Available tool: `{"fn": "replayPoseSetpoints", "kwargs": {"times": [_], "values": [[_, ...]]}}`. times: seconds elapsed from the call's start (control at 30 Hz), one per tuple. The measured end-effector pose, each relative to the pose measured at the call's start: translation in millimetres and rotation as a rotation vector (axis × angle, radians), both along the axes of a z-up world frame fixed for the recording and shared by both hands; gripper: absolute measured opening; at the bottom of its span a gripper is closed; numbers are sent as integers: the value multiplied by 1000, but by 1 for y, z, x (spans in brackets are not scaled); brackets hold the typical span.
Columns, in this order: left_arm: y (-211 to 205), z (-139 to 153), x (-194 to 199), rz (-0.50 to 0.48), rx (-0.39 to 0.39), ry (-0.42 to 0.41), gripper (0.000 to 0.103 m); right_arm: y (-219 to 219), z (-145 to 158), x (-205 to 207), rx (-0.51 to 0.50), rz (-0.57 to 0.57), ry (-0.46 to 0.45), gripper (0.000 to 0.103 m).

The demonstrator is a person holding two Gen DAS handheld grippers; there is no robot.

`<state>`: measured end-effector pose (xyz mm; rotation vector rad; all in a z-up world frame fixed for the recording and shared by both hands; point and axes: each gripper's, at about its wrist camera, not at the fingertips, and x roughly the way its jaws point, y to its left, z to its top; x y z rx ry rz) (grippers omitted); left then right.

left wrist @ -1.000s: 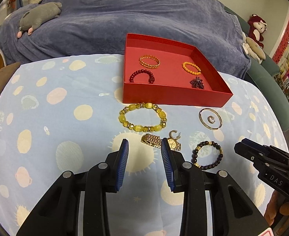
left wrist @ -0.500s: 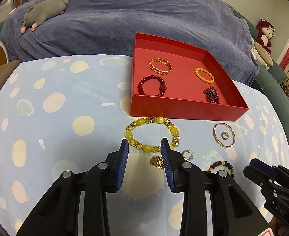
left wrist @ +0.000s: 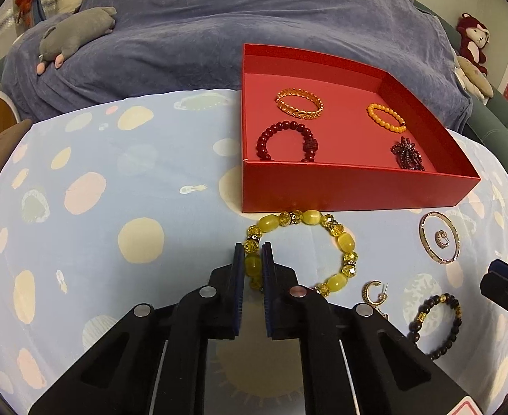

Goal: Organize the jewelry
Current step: 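Close the left gripper on the yellow bead bracelet while the right approaches the thin gold bangle, then close the right gripper on the thin gold bangle while the left lifts the yellow bracelet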

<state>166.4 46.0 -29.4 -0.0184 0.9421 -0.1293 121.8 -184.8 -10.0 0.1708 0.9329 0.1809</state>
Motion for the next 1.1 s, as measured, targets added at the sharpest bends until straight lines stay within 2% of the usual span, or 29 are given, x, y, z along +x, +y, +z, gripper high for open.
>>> {"fn": "replayPoseSetpoints", "kwargs": {"times": [0.17, 0.23, 0.3, 0.47, 0.53, 0.67, 0.8, 0.93, 1.1], "values": [[-2, 5, -5, -6, -11, 9, 7, -1, -1, 3, -3, -2, 2, 36], [-3, 11, -8, -12, -17, 2, 7, 0, -1, 5, -12, -1, 0, 48], [-2, 19, -12, -15, -40, -3, 7, 2, -2, 8, -25, 0, -7, 52], [3, 32, -21, -25, -91, 1, 7, -2, -5, 16, -29, -14, -1, 53], [7, 35, -25, -25, -104, 1, 7, -5, -9, 20, -26, -24, 8, 57], [11, 39, -28, -17, -122, 6, 7, -4, -16, 28, -41, -26, 20, 58], [13, 35, -27, -8, -130, 26, 8, 5, -21, 34, -86, -8, 9, 70], [12, 34, -26, -14, -136, 30, 7, 12, -30, 45, -114, 6, 22, 70], [10, 29, -25, -20, -130, 39, 8, 19, -33, 52, -180, 23, -9, 70]]}}
